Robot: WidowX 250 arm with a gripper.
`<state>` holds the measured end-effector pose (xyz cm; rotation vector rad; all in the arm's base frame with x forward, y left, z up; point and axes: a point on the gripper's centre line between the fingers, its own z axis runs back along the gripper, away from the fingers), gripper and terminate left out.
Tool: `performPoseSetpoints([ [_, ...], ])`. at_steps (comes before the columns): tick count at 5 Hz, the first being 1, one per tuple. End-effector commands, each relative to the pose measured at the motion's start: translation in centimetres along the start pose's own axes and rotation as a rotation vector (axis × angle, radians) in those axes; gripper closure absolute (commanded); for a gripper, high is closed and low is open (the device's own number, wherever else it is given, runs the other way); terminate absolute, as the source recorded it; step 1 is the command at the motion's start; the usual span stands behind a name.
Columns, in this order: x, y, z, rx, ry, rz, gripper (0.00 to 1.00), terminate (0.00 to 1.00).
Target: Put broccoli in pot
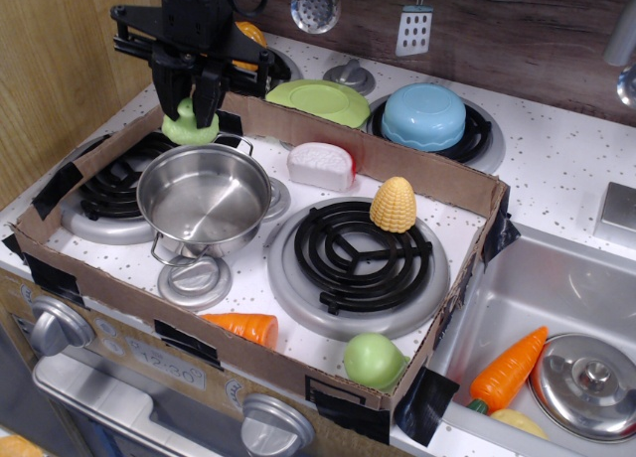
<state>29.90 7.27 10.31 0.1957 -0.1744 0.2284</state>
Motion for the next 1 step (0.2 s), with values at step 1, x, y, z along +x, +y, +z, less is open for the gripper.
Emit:
performPoseSetpoints([
  [1, 0.50, 0.10, 2.86, 0.000, -0.091, 0.035, 0.00, 1.00],
])
